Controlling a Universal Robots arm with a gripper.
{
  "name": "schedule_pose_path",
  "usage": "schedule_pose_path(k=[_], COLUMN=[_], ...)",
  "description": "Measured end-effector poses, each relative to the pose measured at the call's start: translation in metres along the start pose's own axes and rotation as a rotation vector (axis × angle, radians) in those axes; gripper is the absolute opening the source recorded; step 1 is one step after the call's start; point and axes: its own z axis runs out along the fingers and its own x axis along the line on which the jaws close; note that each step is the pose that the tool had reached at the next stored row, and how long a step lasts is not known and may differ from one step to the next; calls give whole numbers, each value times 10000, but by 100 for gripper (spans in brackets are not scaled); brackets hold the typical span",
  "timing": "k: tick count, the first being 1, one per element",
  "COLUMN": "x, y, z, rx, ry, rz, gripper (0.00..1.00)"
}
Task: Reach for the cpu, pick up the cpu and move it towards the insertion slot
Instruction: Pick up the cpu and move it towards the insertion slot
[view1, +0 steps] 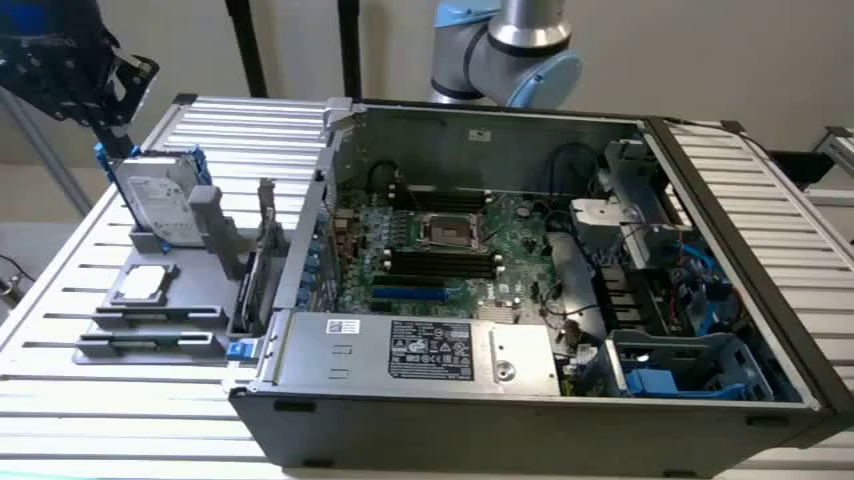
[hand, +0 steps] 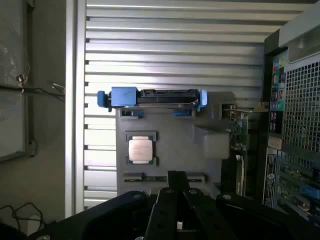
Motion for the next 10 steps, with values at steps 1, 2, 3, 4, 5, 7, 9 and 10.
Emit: schedule_pose_path(k=[1,2,3,4,5,7,9,10], x=[0,0,0,0,0,0,0,0], y=[0,0,0,0,0,0,0,0], z=[0,0,0,0,0,0,0,0], rx=[0,0,0,0,0,0,0,0], ry=[1,0,0,0,0,0,0,0], rz=[1,0,1,0,1,0,1,1], gripper=[11,11,11,11,11,11,11,11])
